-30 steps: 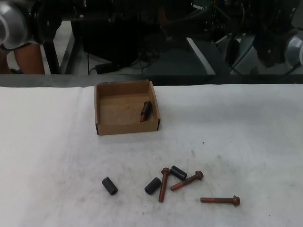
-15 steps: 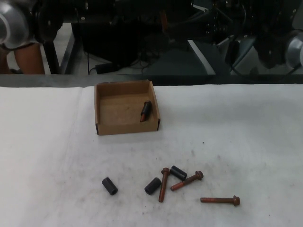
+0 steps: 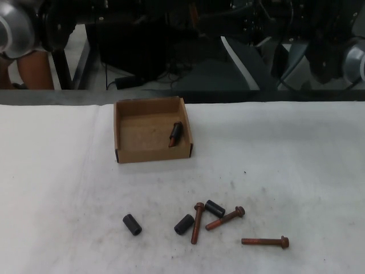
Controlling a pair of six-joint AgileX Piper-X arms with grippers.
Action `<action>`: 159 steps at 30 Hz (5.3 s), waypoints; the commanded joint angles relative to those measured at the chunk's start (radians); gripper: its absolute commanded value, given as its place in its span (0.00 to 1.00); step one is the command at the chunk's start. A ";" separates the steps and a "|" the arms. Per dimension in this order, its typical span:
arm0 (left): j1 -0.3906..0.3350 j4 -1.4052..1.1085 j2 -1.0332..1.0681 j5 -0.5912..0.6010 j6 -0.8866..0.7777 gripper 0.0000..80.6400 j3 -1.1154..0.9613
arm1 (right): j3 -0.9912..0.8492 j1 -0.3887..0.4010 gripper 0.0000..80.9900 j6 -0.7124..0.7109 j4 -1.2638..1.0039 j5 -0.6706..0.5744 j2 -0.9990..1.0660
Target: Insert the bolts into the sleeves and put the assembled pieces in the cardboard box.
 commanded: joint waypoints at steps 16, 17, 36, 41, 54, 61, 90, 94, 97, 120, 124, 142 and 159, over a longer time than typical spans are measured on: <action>-0.036 0.010 -0.010 0.113 -0.022 0.01 0.010 | -0.026 0.012 0.00 0.035 0.002 0.148 -0.018; -0.036 -0.005 -0.010 0.113 -0.029 0.01 0.010 | -0.026 0.013 0.00 0.042 0.003 0.140 -0.018; -0.039 -0.176 -0.010 0.128 -0.222 0.01 0.010 | -0.026 0.055 0.00 0.037 0.003 0.184 -0.018; -0.039 -0.176 -0.010 0.128 -0.229 0.01 0.010 | -0.026 0.053 0.00 0.037 0.003 0.184 -0.018; -0.034 -0.133 -0.010 0.146 -0.193 0.01 0.010 | -0.026 0.053 0.00 0.030 0.003 0.184 -0.016; 0.014 -0.148 -0.010 0.121 -0.212 0.01 0.010 | -0.024 0.028 0.00 0.000 0.090 0.164 -0.006; 0.032 1.021 -0.010 -0.542 0.290 0.01 0.010 | 0.000 0.046 0.00 -0.367 1.034 0.377 -0.006; 0.032 1.036 -0.010 -0.586 0.234 0.01 0.010 | 0.000 0.072 0.00 -0.483 1.203 0.574 -0.006; 0.028 1.058 -0.010 -0.636 0.224 0.01 0.010 | 0.000 0.085 0.00 -0.531 1.281 0.675 -0.006; 0.017 0.951 -0.026 -0.907 0.136 0.01 0.276 | 0.000 0.088 0.00 -0.688 1.474 1.314 -0.051; 0.017 0.861 -0.052 -0.919 0.113 0.01 0.333 | 0.000 0.088 0.00 -0.652 1.438 1.292 -0.054; 0.018 0.791 -0.084 -0.949 0.103 0.01 0.396 | 0.149 0.102 0.00 -0.639 1.382 1.273 -0.054; 0.018 0.822 -0.084 -0.949 0.103 0.53 0.396 | 0.149 0.102 0.65 -0.639 1.365 1.273 -0.054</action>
